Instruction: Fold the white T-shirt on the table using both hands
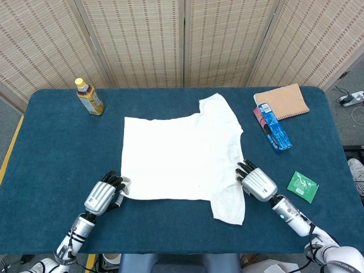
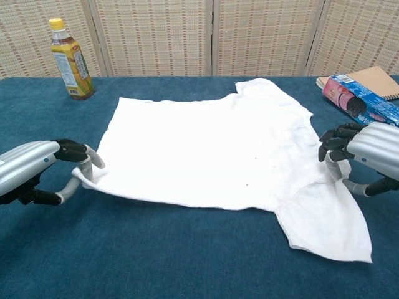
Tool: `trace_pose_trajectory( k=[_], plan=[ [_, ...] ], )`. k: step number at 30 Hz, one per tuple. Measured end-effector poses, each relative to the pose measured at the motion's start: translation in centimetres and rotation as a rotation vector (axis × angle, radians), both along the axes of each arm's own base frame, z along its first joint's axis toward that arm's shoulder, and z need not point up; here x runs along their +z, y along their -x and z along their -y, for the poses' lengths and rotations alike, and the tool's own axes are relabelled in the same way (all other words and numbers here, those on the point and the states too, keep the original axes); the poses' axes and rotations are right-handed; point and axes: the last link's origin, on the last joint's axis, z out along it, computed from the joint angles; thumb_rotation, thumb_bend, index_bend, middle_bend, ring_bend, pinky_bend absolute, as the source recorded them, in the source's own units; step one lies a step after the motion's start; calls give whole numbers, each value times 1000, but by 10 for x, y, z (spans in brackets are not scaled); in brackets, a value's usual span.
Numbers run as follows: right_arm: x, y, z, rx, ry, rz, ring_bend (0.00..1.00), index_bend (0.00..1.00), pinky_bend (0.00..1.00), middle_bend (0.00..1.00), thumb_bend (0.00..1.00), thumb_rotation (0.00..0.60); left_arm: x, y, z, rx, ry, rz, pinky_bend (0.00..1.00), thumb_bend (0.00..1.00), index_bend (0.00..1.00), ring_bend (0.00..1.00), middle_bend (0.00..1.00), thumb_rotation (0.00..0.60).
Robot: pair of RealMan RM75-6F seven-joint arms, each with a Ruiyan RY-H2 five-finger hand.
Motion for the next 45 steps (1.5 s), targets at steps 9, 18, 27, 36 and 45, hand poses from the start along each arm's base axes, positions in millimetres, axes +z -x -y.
trace_pose_trajectory(
  k=[9, 18, 27, 36, 45],
  plan=[
    [3, -1, -6, 6, -7, 40, 243, 776, 173, 434, 444, 600, 4, 2, -2, 24, 8, 48, 124, 613, 753, 308, 326, 600],
    [24, -8, -20, 21, -3, 129, 253, 807, 173, 459, 450, 600, 25, 10, 2, 66, 12, 143, 125, 613, 755, 309, 334, 600],
    [41, -30, -36, 23, -39, 249, 261, 816, 173, 472, 451, 600, 59, 21, 6, 97, 1, 187, 125, 613, 755, 308, 337, 600],
    [60, -51, -59, 40, -125, 313, 261, 825, 173, 478, 452, 600, 85, 26, 36, 97, 32, 200, 125, 613, 755, 309, 338, 600],
    [81, -63, -87, 25, -207, 362, 267, 825, 196, 489, 452, 600, 108, 23, 68, 109, 52, 230, 125, 613, 757, 309, 341, 600]
  ],
)
